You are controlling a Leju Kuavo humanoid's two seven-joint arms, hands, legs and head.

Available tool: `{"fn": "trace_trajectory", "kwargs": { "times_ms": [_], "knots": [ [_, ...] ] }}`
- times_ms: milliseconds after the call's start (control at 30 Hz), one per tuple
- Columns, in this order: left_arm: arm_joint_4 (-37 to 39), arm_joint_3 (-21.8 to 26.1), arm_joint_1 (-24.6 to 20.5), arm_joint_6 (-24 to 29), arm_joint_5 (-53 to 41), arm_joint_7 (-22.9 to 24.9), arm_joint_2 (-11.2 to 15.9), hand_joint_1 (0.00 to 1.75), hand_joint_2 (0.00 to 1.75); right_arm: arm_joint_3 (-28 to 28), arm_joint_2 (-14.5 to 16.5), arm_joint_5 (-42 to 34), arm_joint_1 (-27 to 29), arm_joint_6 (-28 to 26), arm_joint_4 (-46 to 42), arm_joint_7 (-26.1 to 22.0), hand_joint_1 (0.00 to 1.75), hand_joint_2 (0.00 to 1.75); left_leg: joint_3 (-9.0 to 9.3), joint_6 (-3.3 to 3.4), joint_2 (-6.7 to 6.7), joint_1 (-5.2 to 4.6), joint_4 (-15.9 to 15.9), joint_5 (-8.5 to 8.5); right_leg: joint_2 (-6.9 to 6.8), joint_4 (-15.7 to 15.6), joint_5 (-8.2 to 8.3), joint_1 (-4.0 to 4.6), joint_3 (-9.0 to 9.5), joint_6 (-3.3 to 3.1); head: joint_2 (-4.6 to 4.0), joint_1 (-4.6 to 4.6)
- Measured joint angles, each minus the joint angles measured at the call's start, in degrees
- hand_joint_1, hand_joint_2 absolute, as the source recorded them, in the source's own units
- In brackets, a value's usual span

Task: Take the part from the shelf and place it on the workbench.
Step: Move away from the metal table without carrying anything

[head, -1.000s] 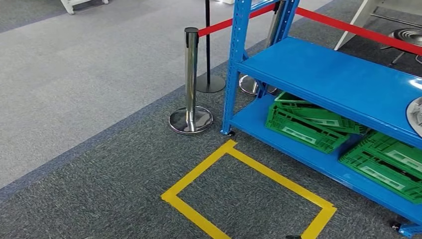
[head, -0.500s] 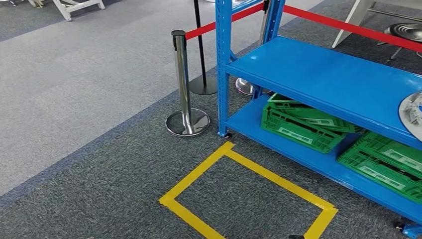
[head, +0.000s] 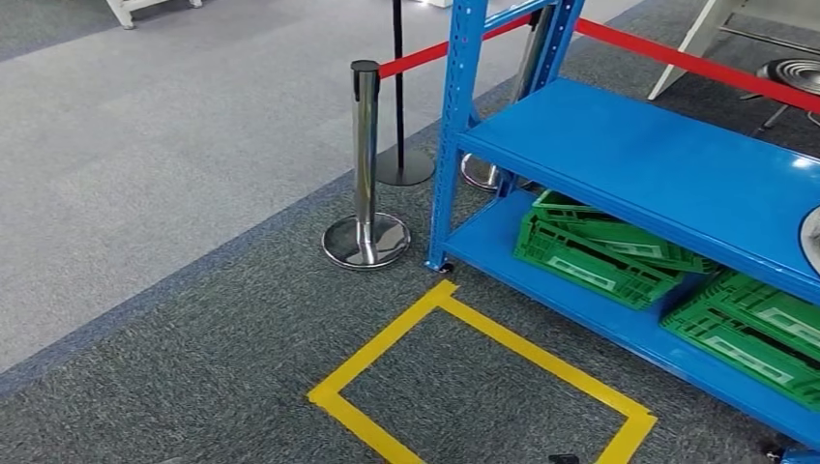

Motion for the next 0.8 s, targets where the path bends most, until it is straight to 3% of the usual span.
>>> {"fn": "trace_trajectory", "kwargs": {
  "times_ms": [67,100,133,200,267,400,467,533,567,600,633,667,700,733,800],
  "knots": [
    [0.0,0.0,-0.1,0.0,-0.2,0.0,-0.1,0.0,0.0,0.0,0.0,0.0,0.1,-0.1,0.0,0.1,0.0,0.0,0.4,0.19,0.0,-0.03,0.0,-0.47,0.01,6.5,-2.36,-0.02,-4.77,0.36,0.01,0.15],
    [0.0,0.0,0.0,0.0,-0.2,0.0,-0.1,0.0,0.0,0.0,0.0,0.0,0.2,-0.2,0.0,0.2,0.0,0.0,0.79,0.2,-0.03,-0.04,0.0,-0.81,0.0,7.5,-2.42,-0.04,-6.24,0.45,0.01,0.19],
    [0.0,0.0,0.1,0.1,-0.3,0.0,-0.1,0.0,0.0,0.0,0.0,0.1,0.3,-0.4,0.0,0.3,0.0,0.0,1.32,0.14,-0.06,-0.03,0.0,-1.17,-0.02,6.4,-1.21,-0.1,-6.69,0.48,0.01,0.21],
    [0.0,0.1,0.2,0.1,-0.4,0.0,-0.1,0.0,0.0,0.0,0.0,-0.1,0.5,-0.6,0.0,0.5,0.0,0.0,2.48,-0.16,-0.1,-0.03,0.0,-2.04,-0.1,-0.2,4.37,-0.23,-5.39,0.34,0.01,0.26],
    [0.0,0.2,0.0,0.1,-0.5,0.0,-0.2,0.0,0.0,-0.1,-0.1,-0.4,0.4,-0.7,0.0,0.4,0.0,0.0,3.21,-0.76,-0.13,-0.17,0.3,-2.99,-0.2,-5.5,7.61,-0.17,-3.77,-0.29,0.01,0.26],
    [0.0,0.3,-0.2,0.1,-0.5,0.1,-0.2,0.0,0.0,-0.4,-0.1,-0.8,0.4,-0.6,0.0,0.3,0.0,0.0,3.94,-2.07,-0.09,-0.18,1.5,-4.17,-0.1,-6.6,8.37,-0.1,-2.4,-2.03,0.01,0.22],
    [0.0,0.4,-0.3,0.1,-0.5,0.2,-0.2,0.0,0.0,-0.5,-0.1,-1.0,0.2,-0.6,-0.1,0.3,0.0,0.0,2.34,-2.62,-0.09,-0.03,5.2,-6.25,-0.09,-6.8,8.27,-0.21,-1.91,-2.56,0.01,0.1],
    [0.0,0.4,-0.4,0.1,-0.5,0.2,-0.2,0.0,0.0,-0.6,-0.1,-1.0,0.0,-0.6,-0.1,0.3,0.0,0.0,-1.38,-3.1,-0.1,0.13,12.3,-9.85,-0.08,-6.8,8.02,-0.15,-1.79,-2.94,0.01,0.04],
    [0.0,0.4,-0.4,0.1,-0.5,0.2,-0.2,0.0,0.0,-0.6,-0.1,-1.0,0.0,-0.6,-0.1,0.3,0.0,0.0,-3.15,-3.22,-0.1,0.18,15.2,-11.1,-0.05,-6.8,7.9,-0.1,-1.73,-3.05,0.01,0.04],
    [0.0,0.4,-0.3,0.2,-0.5,0.2,-0.2,0.0,0.0,-0.7,-0.1,-1.1,0.0,-0.6,-0.1,0.3,0.0,0.0,-4.28,-3.24,-0.1,0.21,16.6,-11.25,0.17,-6.8,7.78,-0.07,-1.63,-3.1,0.01,0.05],
    [0.0,0.4,-0.3,0.2,-0.5,0.2,-0.2,0.0,0.0,-0.8,-0.1,-1.1,0.0,-0.6,-0.1,0.3,0.0,0.0,-4.47,-3.17,-0.13,0.22,16.0,-10.14,0.47,-6.8,7.68,-0.05,-1.49,-3.07,0.01,0.05],
    [0.0,0.5,-0.2,0.1,-0.6,0.3,-0.2,0.0,0.0,-0.8,-0.1,-1.1,0.0,-0.5,-0.1,0.3,0.0,0.0,-3.75,-3.0,-0.27,0.22,13.3,-7.96,0.87,-6.8,7.6,-0.05,-1.32,-3.02,0.01,0.05],
    [0.0,0.5,-0.2,0.1,-0.6,0.3,-0.2,0.0,0.0,-0.9,-0.1,-1.2,-0.1,-0.4,-0.1,0.3,0.0,0.0,-2.49,-2.74,-0.81,0.22,9.4,-5.27,1.37,-6.8,7.54,-0.05,-1.21,-2.95,0.01,0.06],
    [0.0,0.5,-0.1,0.0,-0.7,0.4,-0.2,0.0,0.0,-1.0,-0.1,-1.2,-0.2,-0.2,-0.1,0.3,0.0,0.0,-1.38,-2.41,-1.62,0.21,5.9,-3.62,1.82,-6.7,7.55,-0.02,-1.15,-2.83,0.01,0.06],
    [0.0,0.6,0.0,0.0,-1.0,0.6,-0.2,0.0,0.0,-1.1,-0.1,-1.3,-0.4,0.0,-0.1,0.3,0.0,0.0,-0.21,-1.69,-3.0,0.09,2.0,-2.59,2.91,-6.7,7.63,-0.01,-1.39,-2.35,0.01,0.06]
  ]
}}
